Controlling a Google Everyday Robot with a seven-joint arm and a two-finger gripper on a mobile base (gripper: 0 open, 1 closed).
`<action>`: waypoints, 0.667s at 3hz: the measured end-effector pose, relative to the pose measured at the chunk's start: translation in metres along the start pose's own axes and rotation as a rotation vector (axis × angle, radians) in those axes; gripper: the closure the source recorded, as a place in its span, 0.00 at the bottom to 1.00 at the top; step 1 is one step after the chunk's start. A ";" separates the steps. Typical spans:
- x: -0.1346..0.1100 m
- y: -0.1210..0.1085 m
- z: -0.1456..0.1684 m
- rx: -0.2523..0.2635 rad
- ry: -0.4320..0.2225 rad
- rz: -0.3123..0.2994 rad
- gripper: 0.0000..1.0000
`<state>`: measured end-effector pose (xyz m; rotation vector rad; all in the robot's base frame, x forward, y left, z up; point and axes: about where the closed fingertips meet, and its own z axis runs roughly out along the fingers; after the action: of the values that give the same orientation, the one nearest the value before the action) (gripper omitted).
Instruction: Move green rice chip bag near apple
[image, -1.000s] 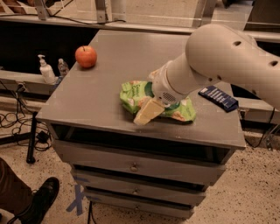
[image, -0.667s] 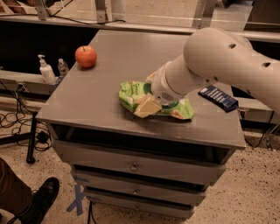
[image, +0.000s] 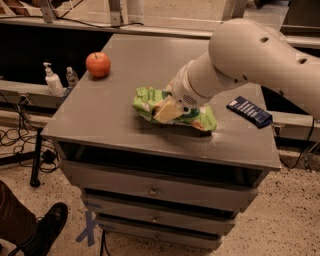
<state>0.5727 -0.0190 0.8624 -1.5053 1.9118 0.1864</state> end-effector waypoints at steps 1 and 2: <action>-0.018 -0.017 -0.016 0.015 -0.008 0.015 1.00; -0.042 -0.041 -0.043 0.053 -0.030 0.032 1.00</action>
Offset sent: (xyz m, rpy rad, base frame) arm 0.0374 -0.0077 0.1061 0.0590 -0.0562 -0.0839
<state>0.5953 -0.0202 0.9314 -1.4299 1.9028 0.1701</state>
